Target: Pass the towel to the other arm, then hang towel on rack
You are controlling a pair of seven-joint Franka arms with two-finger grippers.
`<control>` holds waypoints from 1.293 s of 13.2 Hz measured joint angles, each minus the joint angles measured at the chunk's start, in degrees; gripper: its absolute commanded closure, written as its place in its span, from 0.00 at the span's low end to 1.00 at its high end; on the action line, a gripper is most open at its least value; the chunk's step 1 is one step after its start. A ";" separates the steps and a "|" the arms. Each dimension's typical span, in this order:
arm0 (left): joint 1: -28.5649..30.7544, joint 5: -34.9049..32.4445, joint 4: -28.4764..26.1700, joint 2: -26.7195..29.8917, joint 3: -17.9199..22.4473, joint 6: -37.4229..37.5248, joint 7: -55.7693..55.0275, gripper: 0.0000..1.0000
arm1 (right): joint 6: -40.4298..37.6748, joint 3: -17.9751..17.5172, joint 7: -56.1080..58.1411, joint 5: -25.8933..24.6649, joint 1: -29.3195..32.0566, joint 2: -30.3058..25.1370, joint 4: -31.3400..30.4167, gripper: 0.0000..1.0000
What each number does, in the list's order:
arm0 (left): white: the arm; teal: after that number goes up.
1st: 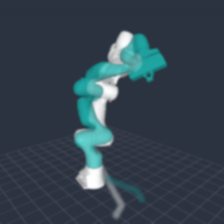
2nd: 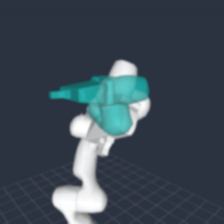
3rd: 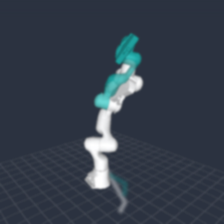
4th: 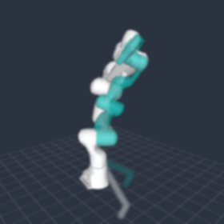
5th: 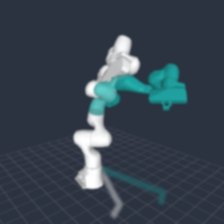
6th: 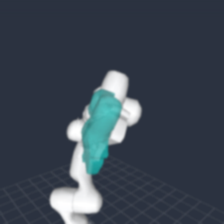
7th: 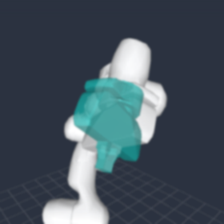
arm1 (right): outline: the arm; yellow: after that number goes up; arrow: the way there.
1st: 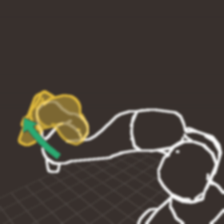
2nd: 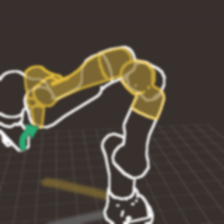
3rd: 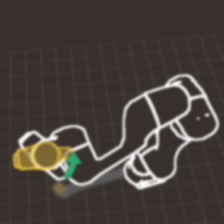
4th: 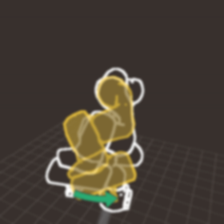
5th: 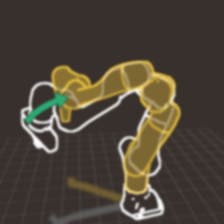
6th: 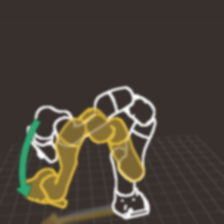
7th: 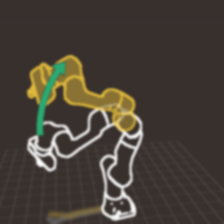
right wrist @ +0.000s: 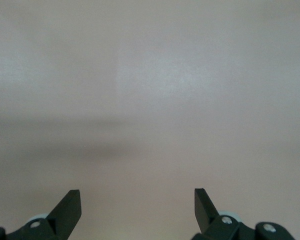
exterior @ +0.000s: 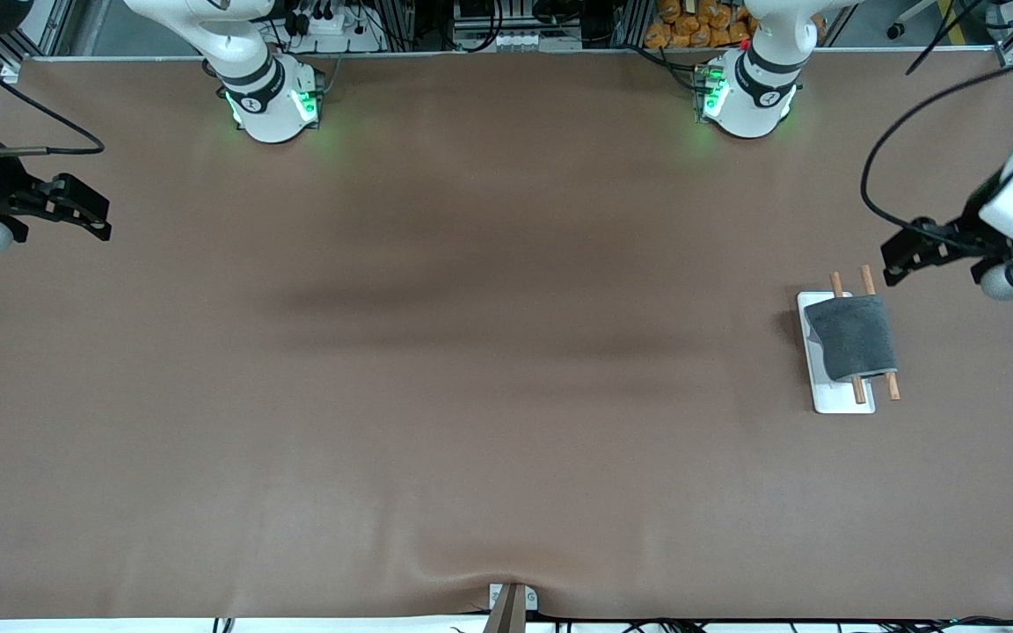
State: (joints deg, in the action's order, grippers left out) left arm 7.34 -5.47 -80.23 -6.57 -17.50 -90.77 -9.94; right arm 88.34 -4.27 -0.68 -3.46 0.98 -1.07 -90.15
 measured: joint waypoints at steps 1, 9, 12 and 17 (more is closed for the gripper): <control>-2.31 1.09 -0.78 0.96 2.77 0.01 -0.01 0.00 | -0.08 0.00 0.00 0.00 0.00 0.00 0.00 0.00; -5.03 2.03 -6.79 6.40 7.63 0.16 0.00 0.00 | -0.82 0.01 0.00 0.00 0.00 0.12 0.00 0.00; -5.03 2.05 -9.14 8.77 7.90 1.07 0.00 0.00 | -0.91 0.01 0.00 0.00 0.00 0.13 0.00 0.00; -5.05 3.95 -12.11 11.22 9.06 1.44 0.02 0.00 | -0.94 0.01 0.00 0.00 0.00 0.14 0.00 0.00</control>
State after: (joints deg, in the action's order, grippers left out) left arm 2.28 -1.52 -92.34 4.65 -8.44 -89.33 -9.91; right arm 87.39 -4.25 -0.68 -3.46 0.98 -0.93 -90.15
